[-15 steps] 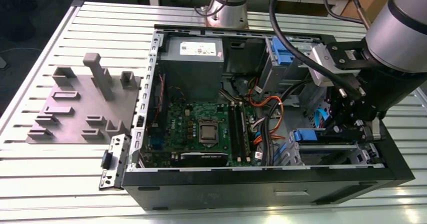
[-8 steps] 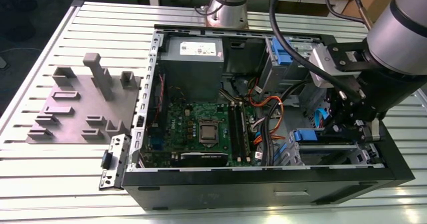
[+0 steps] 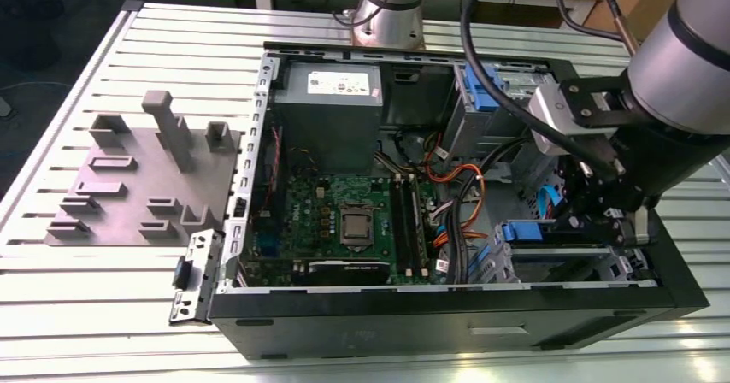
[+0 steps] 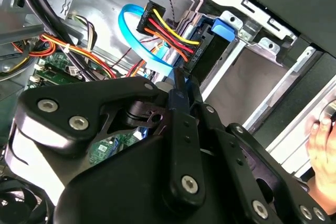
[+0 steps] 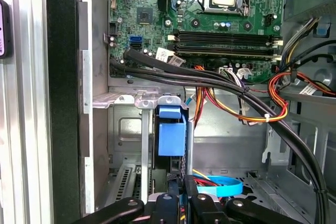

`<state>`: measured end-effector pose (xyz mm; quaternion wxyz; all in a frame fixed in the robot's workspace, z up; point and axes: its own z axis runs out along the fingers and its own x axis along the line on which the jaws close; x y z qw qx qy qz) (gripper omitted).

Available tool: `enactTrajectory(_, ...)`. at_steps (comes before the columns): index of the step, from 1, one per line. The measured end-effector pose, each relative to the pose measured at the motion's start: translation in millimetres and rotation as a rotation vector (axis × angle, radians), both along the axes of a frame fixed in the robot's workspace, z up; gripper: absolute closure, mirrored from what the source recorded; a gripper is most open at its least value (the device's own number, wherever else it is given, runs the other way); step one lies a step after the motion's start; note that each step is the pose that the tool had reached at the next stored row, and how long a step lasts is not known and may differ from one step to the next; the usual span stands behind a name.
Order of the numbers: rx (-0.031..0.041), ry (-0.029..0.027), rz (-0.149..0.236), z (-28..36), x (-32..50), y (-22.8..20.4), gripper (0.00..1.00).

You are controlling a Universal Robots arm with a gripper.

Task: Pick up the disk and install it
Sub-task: 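Insert the second disk wire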

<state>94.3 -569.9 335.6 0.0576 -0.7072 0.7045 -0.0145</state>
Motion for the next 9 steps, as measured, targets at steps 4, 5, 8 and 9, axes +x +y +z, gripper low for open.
enactTrajectory(4, -0.0002, 0.0, -0.001, -0.6, 0.0, -0.7, 0.84)
enactTrajectory(5, -0.0002, 0.0, -0.001, -0.8, 0.0, -0.9, 0.84)
enactTrajectory(8, -0.0004, 0.0, -0.001, -1.4, 0.0, -1.3, 0.84)
enactTrajectory(9, -0.0003, 0.0, -0.002, -1.8, 0.0, -1.4, 0.84)
